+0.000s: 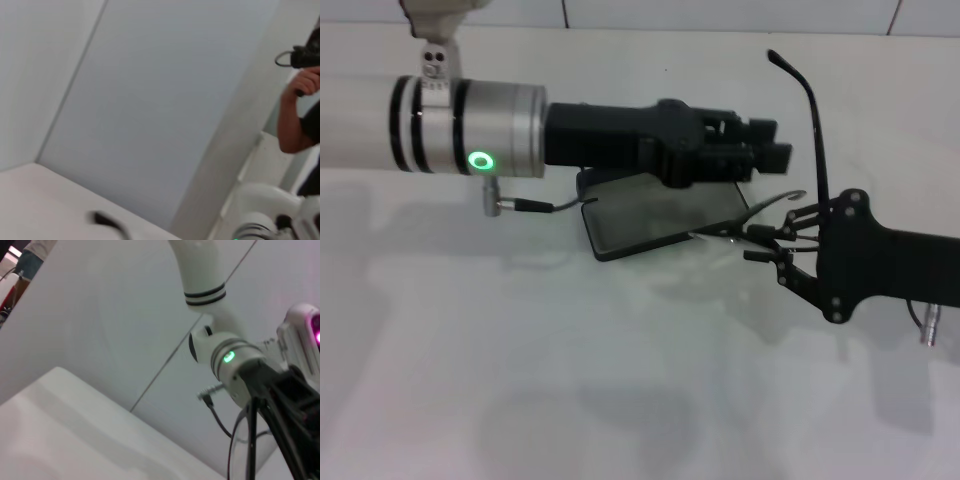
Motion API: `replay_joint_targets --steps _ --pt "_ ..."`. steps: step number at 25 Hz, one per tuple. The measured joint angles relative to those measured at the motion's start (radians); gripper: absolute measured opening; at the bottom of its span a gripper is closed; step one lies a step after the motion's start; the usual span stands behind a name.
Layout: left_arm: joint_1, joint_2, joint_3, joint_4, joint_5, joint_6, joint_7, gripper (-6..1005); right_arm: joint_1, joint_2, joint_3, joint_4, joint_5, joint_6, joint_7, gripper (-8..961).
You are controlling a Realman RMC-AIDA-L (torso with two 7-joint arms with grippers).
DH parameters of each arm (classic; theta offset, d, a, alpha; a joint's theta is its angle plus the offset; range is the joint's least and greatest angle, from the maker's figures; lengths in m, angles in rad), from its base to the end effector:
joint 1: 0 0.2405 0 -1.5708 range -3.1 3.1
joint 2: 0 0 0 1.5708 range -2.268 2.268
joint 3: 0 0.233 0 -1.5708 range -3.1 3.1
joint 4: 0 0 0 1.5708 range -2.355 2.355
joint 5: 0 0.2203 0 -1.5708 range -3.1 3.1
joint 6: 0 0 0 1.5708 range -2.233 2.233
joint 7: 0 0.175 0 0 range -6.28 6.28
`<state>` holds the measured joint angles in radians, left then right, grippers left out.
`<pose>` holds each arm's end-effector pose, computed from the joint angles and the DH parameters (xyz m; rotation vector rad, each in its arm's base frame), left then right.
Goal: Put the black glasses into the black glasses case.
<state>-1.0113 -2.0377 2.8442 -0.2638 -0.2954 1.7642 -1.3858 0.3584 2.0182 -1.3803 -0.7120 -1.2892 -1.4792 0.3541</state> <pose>-0.1267 0.3531 -0.0456 2.7617 0.6448 1.0064 0.1922 0.3062 -0.0396 -2.4670 -0.7708 0.7505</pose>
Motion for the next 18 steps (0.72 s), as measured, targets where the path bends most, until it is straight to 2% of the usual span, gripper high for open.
replay_joint_targets --steps 5,9,11,15,18 --pt "0.025 0.010 0.000 -0.021 -0.009 -0.017 0.008 482 -0.019 -0.002 0.046 0.000 0.007 -0.154 -0.031 126" --pt "0.033 0.000 0.000 -0.044 -0.009 -0.065 0.013 482 -0.015 -0.004 0.063 0.010 0.003 -0.296 -0.030 126" --pt "0.030 -0.006 0.000 -0.043 -0.009 -0.087 0.026 482 -0.009 -0.002 0.035 0.012 -0.001 -0.338 -0.024 126" --pt "0.010 -0.028 0.000 -0.038 -0.030 -0.097 0.096 481 0.007 0.003 -0.006 0.021 -0.001 -0.343 0.018 127" --pt "0.008 -0.044 0.000 -0.038 -0.068 -0.091 0.157 481 0.076 0.005 -0.022 0.096 -0.001 -0.320 0.107 127"
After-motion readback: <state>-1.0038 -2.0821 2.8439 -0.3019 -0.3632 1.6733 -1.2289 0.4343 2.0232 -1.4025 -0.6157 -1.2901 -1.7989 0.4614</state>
